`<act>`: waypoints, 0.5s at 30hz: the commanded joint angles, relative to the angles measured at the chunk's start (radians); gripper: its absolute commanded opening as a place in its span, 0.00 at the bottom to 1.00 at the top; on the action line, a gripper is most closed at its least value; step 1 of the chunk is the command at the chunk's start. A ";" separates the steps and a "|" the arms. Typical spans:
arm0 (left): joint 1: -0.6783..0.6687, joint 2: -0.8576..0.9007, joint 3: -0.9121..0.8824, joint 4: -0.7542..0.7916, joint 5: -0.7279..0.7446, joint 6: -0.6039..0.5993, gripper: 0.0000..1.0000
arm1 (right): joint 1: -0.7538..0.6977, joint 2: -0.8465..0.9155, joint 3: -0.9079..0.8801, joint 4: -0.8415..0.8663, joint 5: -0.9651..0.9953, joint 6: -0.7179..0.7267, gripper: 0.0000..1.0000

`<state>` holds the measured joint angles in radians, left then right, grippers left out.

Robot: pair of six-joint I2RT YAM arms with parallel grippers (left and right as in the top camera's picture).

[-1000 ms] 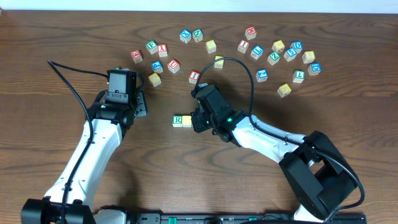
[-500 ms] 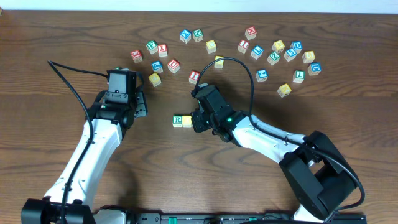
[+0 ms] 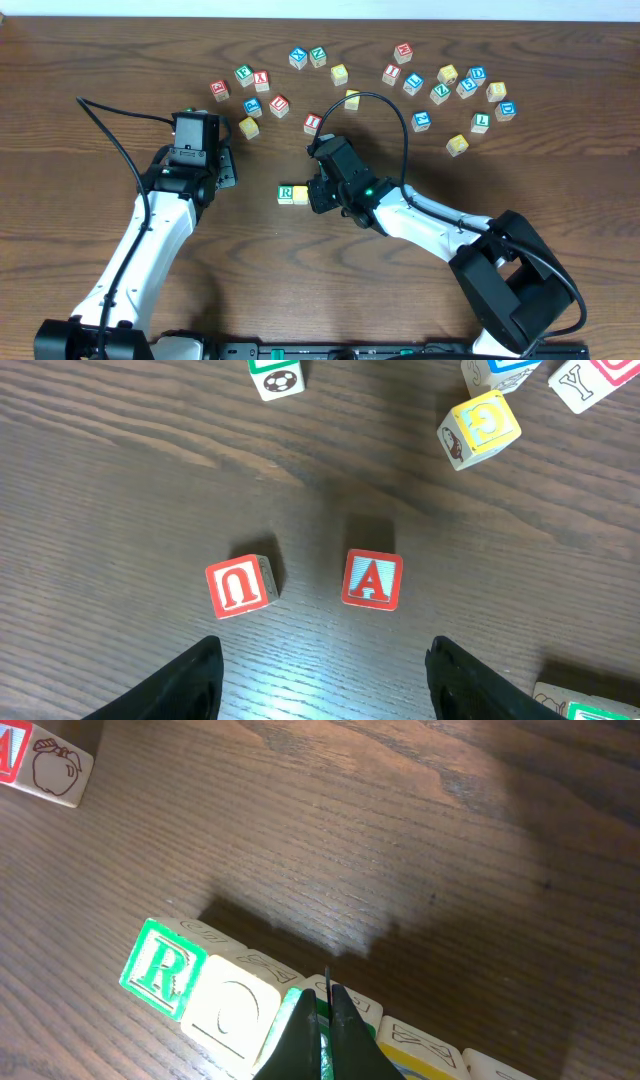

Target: Spell out ROBOT

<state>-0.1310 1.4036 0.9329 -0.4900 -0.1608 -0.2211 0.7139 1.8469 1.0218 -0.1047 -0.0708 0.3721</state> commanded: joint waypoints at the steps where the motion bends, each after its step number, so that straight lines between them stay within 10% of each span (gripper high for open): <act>1: 0.004 -0.014 0.030 0.001 -0.009 -0.002 0.64 | 0.008 0.016 -0.008 -0.024 0.008 0.011 0.01; 15: 0.004 -0.014 0.030 0.001 -0.009 -0.002 0.64 | 0.008 0.016 -0.008 -0.040 0.012 0.024 0.01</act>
<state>-0.1310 1.4036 0.9329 -0.4900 -0.1608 -0.2211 0.7143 1.8465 1.0256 -0.1169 -0.0708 0.3824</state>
